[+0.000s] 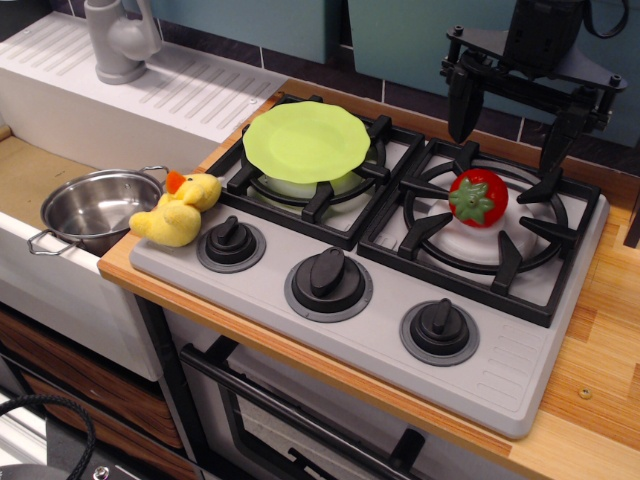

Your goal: Put strawberry on plate and stuffedduck in pot or pan in sink

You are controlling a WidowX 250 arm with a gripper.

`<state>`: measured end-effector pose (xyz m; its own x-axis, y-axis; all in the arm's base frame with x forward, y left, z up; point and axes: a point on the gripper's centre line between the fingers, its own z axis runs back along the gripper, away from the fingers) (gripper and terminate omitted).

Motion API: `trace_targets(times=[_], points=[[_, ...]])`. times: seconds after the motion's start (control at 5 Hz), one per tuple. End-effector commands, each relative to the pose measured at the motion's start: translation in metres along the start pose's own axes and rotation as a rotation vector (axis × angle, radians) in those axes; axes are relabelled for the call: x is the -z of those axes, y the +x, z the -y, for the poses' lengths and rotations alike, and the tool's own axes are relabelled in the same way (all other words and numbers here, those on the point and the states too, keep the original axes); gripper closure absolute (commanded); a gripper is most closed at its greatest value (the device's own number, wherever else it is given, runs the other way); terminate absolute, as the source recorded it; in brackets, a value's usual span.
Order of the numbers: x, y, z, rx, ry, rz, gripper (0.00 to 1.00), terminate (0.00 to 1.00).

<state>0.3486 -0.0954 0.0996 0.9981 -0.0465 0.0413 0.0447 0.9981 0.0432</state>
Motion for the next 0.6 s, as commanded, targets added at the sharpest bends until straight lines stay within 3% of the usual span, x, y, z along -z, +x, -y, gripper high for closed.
trace_targets(times=[0.0, 0.4], points=[[0.000, 0.000, 0.000, 0.000, 0.000, 0.000, 0.00, 0.00], [0.012, 0.005, 0.000, 0.023, -0.007, 0.041, 0.00, 0.00]])
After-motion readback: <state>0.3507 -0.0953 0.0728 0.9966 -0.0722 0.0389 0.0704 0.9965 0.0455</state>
